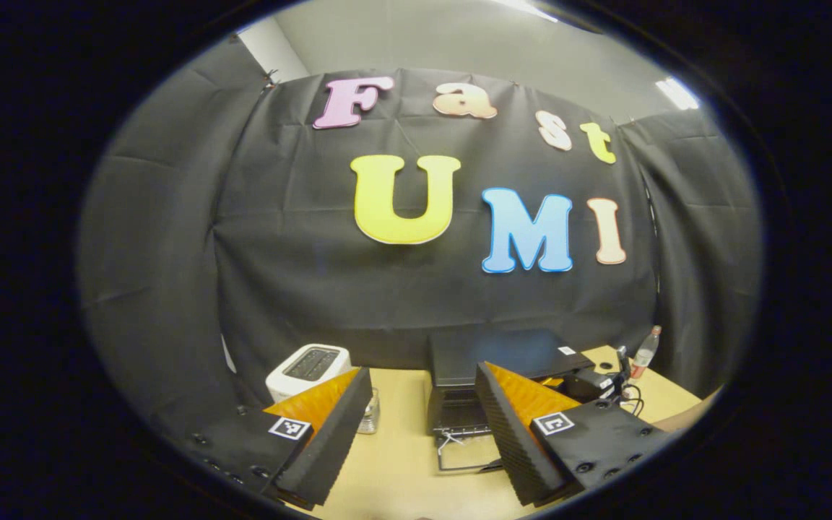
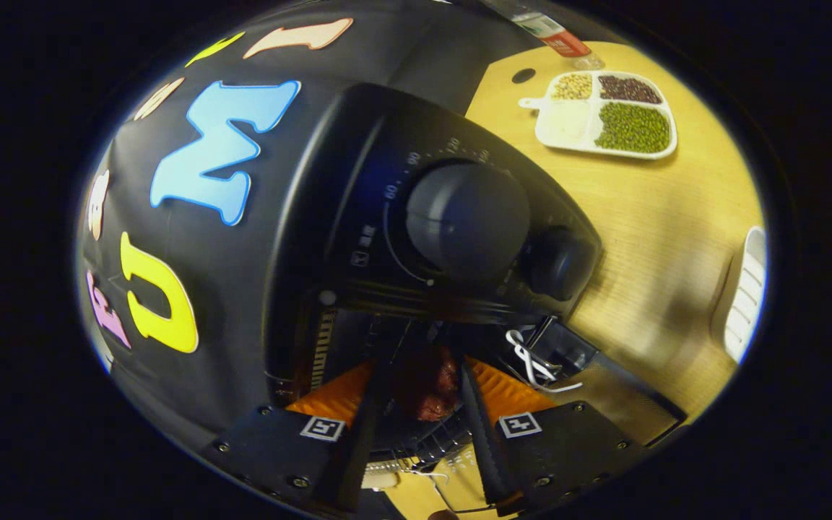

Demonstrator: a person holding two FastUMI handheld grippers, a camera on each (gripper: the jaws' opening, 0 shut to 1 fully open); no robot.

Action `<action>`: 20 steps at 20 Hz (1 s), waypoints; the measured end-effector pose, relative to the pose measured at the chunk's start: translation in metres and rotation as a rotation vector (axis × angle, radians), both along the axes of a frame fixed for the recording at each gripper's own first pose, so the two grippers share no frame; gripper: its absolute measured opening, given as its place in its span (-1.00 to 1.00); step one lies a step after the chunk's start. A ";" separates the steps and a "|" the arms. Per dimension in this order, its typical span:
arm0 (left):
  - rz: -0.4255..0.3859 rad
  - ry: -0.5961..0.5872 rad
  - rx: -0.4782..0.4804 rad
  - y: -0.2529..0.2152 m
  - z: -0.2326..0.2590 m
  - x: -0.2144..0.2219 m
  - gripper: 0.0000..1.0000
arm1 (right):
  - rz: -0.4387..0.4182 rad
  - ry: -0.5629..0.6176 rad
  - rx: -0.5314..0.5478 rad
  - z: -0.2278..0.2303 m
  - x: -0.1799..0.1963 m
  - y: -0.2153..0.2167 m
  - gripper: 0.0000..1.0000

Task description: Open the electric oven with the left hand, put the food in, and close the electric oven.

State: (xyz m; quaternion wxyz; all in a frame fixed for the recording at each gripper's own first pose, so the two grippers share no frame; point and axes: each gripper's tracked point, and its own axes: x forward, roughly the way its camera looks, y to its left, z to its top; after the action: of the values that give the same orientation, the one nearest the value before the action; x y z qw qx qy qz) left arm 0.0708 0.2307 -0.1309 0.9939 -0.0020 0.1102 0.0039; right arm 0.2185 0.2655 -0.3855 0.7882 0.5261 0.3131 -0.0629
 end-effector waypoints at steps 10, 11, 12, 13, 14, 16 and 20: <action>-0.077 -0.006 -0.071 -0.036 -0.009 0.013 0.92 | 0.136 -0.029 -0.268 0.042 -0.064 -0.046 0.85; -0.087 -0.009 -0.073 -0.040 -0.009 0.013 0.92 | 0.152 -0.048 -0.311 0.051 -0.072 -0.053 0.85; -0.097 -0.012 -0.072 -0.043 -0.008 0.014 0.92 | 0.159 -0.072 -0.366 0.062 -0.078 -0.063 0.85; -0.104 -0.012 -0.070 -0.047 -0.010 0.015 0.92 | 0.163 -0.106 -0.419 0.074 -0.083 -0.071 0.85; -0.105 -0.003 -0.072 -0.050 -0.015 0.016 0.92 | 0.170 -0.134 -0.468 0.085 -0.086 -0.078 0.85; -0.113 0.015 -0.104 -0.063 -0.019 0.014 0.97 | 0.171 -0.196 -0.553 0.112 -0.097 -0.093 0.85; -0.119 0.011 -0.109 -0.083 -0.014 0.008 0.94 | 0.177 -0.349 -0.758 0.175 -0.110 -0.124 0.85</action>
State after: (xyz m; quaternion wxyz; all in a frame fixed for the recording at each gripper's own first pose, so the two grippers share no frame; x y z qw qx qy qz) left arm 0.0787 0.1479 -0.1450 0.9902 -0.0497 0.1157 -0.0610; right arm 0.1088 0.1415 -0.2102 0.9693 0.1731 0.1737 -0.0158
